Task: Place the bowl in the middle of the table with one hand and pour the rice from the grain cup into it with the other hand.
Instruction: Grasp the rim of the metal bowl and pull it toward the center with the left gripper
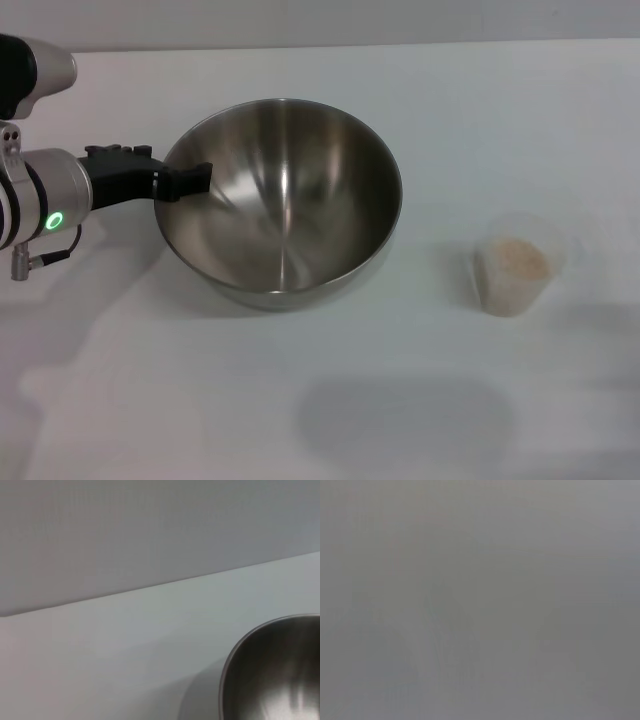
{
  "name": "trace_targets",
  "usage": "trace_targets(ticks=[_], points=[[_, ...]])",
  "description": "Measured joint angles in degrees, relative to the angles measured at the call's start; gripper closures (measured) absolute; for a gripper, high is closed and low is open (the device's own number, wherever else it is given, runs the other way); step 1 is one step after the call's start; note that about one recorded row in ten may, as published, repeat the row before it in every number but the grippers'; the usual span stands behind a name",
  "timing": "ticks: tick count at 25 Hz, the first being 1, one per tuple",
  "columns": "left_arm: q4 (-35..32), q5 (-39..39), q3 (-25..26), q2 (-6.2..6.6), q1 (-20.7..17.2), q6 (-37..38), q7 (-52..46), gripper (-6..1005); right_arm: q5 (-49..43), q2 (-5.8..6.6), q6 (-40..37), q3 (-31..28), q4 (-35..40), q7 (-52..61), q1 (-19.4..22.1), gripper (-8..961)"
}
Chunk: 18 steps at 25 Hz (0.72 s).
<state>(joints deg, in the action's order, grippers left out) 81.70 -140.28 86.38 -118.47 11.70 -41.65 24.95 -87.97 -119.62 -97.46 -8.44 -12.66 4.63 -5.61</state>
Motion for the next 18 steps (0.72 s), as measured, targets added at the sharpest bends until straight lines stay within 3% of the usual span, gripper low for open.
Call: trace_targets(ticks=[18], points=[[-0.05, -0.16, -1.31, 0.02, 0.08, -0.81, -0.03, 218, 0.03, 0.0, 0.04, 0.0, 0.2, 0.1, 0.21, 181]])
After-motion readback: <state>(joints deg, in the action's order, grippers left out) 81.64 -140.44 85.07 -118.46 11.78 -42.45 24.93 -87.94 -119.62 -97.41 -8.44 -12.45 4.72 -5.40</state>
